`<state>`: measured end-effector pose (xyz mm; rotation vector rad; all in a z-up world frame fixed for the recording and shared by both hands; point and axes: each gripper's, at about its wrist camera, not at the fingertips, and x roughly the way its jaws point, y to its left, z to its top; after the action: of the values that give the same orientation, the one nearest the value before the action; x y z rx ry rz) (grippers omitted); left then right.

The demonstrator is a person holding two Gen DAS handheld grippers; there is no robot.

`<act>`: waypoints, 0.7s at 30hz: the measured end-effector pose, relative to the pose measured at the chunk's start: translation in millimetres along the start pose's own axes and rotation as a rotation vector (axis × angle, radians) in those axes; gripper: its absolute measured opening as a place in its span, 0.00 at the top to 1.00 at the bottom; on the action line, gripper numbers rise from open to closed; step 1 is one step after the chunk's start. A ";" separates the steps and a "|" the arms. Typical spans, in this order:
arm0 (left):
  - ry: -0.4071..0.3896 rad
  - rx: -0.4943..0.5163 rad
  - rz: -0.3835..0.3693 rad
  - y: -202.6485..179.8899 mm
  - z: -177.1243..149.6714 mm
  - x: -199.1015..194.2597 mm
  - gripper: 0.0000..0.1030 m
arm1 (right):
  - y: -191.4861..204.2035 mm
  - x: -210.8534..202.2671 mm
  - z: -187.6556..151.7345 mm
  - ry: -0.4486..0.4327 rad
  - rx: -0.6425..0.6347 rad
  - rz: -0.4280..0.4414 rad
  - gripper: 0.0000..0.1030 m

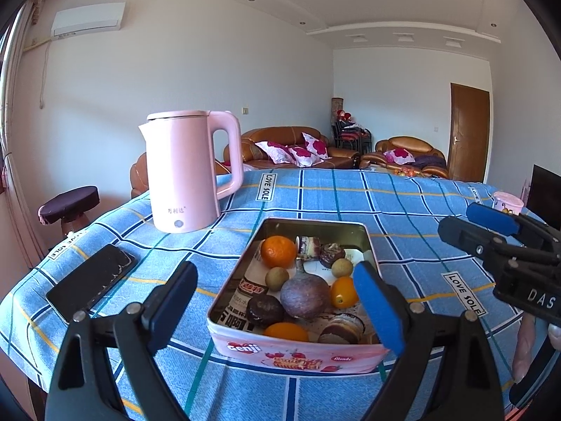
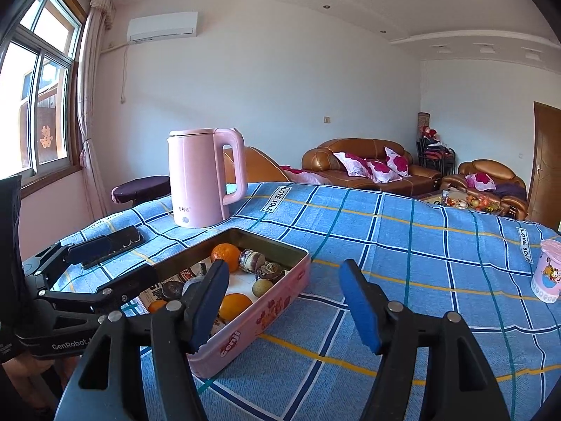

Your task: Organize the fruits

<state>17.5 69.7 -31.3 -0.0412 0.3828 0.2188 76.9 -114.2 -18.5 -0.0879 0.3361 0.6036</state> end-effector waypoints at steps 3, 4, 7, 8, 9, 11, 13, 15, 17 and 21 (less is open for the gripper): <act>0.000 0.002 -0.001 -0.6 0.1 -0.5 0.10 | -1.1 -2.4 0.2 -0.002 0.005 0.000 0.35; 0.001 0.004 -0.001 -1.0 0.0 -0.6 0.10 | -1.5 -3.1 0.5 -0.004 0.006 0.001 0.35; 0.003 0.006 0.000 -2.0 0.0 -0.6 0.10 | -2.4 -4.9 0.7 -0.008 0.008 -0.001 0.35; 0.003 0.006 0.000 -2.1 0.0 -0.8 0.10 | -3.1 -5.2 0.5 -0.009 0.010 -0.001 0.34; 0.003 0.006 0.000 -2.1 0.0 -0.4 0.10 | -3.8 -5.6 0.3 -0.010 0.013 -0.002 0.34; 0.004 0.006 0.001 -2.5 0.0 0.1 0.08 | -5.4 -6.5 0.0 -0.009 0.017 -0.002 0.34; 0.001 0.006 0.005 -3.3 -0.2 -0.1 0.04 | -6.5 -7.2 0.1 -0.009 0.020 -0.003 0.34; 0.002 0.008 0.004 -3.6 -0.3 0.1 0.04 | -7.0 -8.2 0.0 -0.011 0.022 -0.004 0.34; 0.004 0.010 0.000 -3.7 -0.4 -0.2 0.04 | -7.9 -9.1 0.1 -0.014 0.025 -0.007 0.34; 0.005 0.014 -0.006 -5.4 -0.3 -1.2 0.03 | -10.8 -11.0 1.3 -0.020 0.031 -0.012 0.34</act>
<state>17.5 64.2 -31.1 -0.0290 0.3889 0.2100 74.9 -128.8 -13.8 -0.0539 0.3254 0.5868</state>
